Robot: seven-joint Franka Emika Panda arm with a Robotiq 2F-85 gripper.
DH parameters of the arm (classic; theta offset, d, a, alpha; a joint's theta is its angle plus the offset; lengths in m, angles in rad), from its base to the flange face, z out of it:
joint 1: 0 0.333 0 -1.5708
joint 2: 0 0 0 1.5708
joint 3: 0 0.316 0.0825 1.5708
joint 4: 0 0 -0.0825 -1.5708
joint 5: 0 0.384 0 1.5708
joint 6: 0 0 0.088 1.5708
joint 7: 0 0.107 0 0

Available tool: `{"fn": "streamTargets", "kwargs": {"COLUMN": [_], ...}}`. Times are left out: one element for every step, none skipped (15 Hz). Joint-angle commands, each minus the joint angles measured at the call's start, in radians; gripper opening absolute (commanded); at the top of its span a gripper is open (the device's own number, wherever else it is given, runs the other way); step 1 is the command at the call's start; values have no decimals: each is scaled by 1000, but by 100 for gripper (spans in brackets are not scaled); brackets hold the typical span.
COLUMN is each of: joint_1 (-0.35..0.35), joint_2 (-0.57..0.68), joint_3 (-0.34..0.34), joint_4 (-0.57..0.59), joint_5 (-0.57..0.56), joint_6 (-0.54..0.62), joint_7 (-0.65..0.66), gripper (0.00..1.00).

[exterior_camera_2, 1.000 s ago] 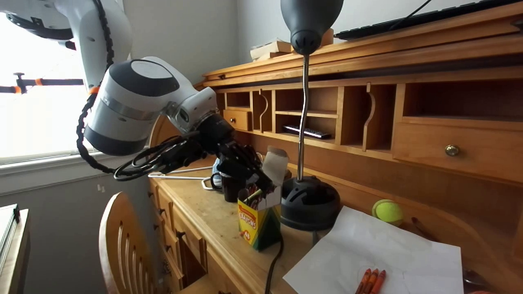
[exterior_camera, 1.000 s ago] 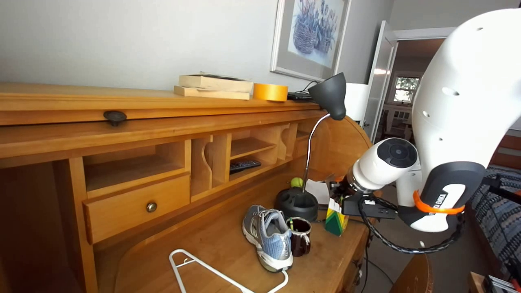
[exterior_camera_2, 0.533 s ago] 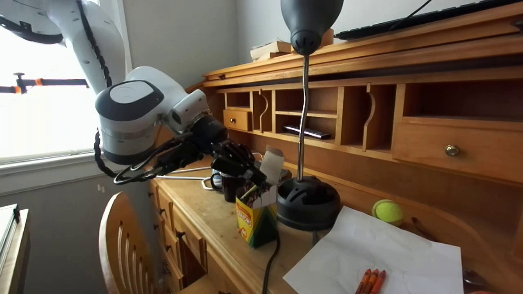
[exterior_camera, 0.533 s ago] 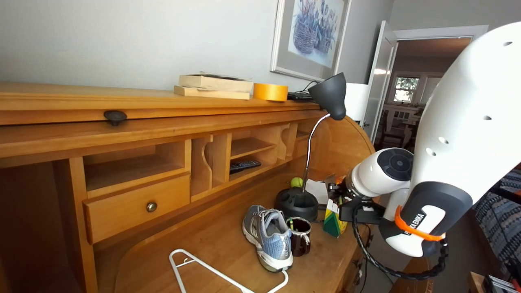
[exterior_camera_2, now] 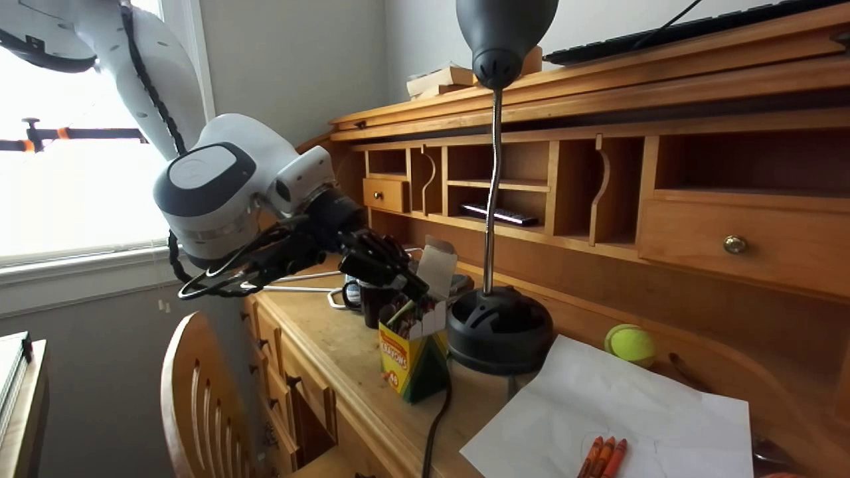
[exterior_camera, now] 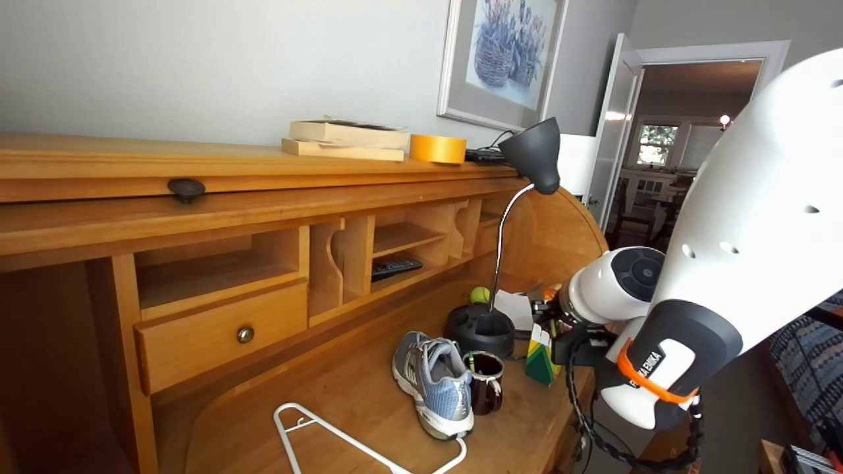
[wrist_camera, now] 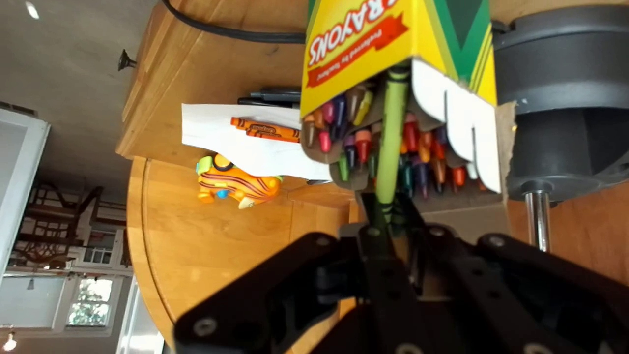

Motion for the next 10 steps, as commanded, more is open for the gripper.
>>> {"fn": "streamTargets", "kwargs": {"joint_1": [-12, -19, -20, -21, -13, -8, -8, -7, -6, -11], "joint_2": [-15, -21, -22, -23, -11, 0, 1, 8, 11, 9], "joint_3": [40, 51, 58, 62, 62, 62, 66, 71, 74, 81], "joint_4": [13, 17, 20, 22, 23, 26, 28, 33, 37, 43], "joint_5": [90, 102, 116, 131, 156, 186, 209, 234, 256, 273], "joint_6": [-31, -31, -35, -36, -43, -50, -52, -57, -64, -69], "joint_7": [-106, -125, -141, -156, -166, -175, -189, -204, -220, -238], "gripper": [3, 3, 3, 3, 3, 3, 3, 3, 3, 3]}}
